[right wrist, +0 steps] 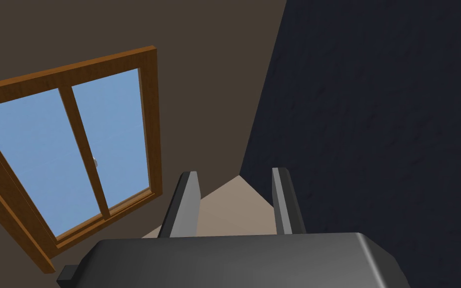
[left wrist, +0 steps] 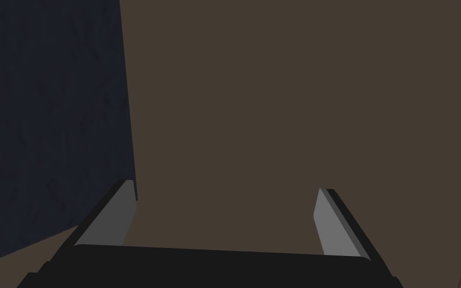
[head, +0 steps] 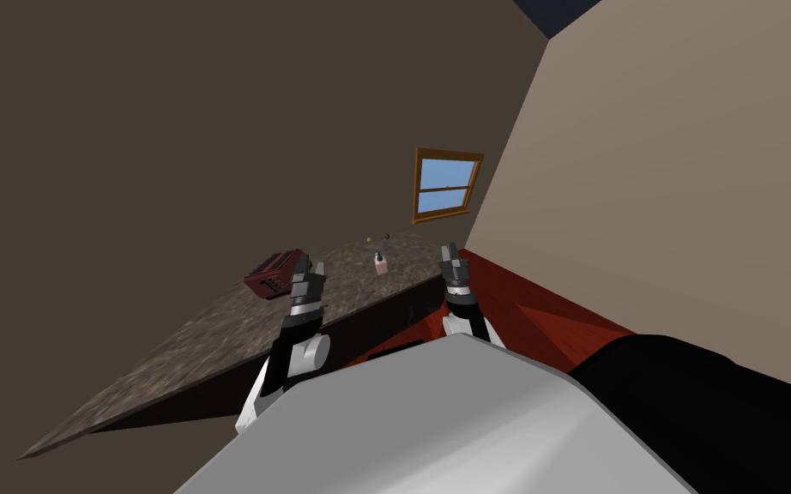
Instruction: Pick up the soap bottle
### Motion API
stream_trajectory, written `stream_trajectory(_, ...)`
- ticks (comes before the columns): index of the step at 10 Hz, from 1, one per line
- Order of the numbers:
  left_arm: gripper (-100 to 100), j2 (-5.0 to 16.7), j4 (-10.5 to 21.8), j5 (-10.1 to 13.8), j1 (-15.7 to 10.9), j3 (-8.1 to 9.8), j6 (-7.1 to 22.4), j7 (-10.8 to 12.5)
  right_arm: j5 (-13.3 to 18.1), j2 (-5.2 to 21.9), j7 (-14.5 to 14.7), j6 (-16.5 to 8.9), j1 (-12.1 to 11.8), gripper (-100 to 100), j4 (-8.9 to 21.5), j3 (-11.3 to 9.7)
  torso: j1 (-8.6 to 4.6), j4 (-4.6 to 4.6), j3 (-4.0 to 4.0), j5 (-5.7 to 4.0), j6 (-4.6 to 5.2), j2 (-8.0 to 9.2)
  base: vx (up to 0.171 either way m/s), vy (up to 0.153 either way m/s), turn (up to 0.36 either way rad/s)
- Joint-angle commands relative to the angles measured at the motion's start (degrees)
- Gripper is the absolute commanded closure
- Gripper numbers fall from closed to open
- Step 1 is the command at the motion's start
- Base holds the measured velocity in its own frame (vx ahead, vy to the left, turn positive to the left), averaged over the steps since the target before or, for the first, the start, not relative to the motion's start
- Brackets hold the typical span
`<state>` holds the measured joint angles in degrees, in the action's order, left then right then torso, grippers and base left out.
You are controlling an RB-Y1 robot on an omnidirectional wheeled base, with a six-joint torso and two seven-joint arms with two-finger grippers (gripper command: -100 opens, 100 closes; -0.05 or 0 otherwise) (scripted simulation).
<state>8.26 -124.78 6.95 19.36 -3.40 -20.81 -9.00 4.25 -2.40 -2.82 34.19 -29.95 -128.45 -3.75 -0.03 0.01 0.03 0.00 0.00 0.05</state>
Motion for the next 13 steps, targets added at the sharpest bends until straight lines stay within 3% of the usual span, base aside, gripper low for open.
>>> stream_trajectory(1,-100,1.0,0.5,0.5,-1.7,0.05,2.9,-0.2,0.0,0.0,0.0,0.0,0.0,0,0.0,0.0,0.00,0.00,0.00,0.00,0.00,0.00,-0.023,-0.008,0.043)
stream_trajectory(4,-100,1.8,1.1,0.9,-3.5,0.19,7.5,-0.4,0.0,0.0,0.0,0.0,0.0,0,0.0,0.0,-0.03,0.00,0.00,-0.01,0.00,0.00,-0.019,-0.012,0.028)
stream_trajectory(5,-100,2.7,1.8,1.4,-5.4,0.36,9.1,-0.5,0.0,0.0,0.0,0.0,0.0,0,0.0,0.0,-0.03,0.00,0.00,-0.01,0.00,0.00,-0.021,-0.014,0.037)
stream_trajectory(7,-100,2.7,1.8,1.4,-5.4,0.36,11.1,-0.5,0.0,0.0,0.0,0.0,0.0,0,0.0,0.0,-0.02,0.00,0.00,-0.01,0.00,0.00,-0.013,-0.008,0.008)
stream_trajectory(8,-100,3.5,2.6,1.9,-7.3,0.54,13.2,-0.5,0.0,0.0,0.0,0.0,0.0,0,0.0,0.0,0.00,0.00,-0.01,0.00,0.00,-0.02,-0.010,-0.015,0.033)
stream_trajectory(10,-100,3.5,2.6,1.9,-7.3,0.54,14.9,-0.5,0.0,0.0,0.0,0.0,0.0,0,0.0,0.0,-0.03,-0.01,-0.01,-0.01,0.00,-0.02,-0.011,-0.010,0.012)
stream_trajectory(13,-100,5.2,4.4,2.9,-11.5,0.98,20.3,-0.6,0.0,0.0,0.0,0.0,0.0,0,0.0,0.0,-0.05,-0.01,-0.01,-0.01,-0.01,-0.02,-0.014,-0.019,0.026)
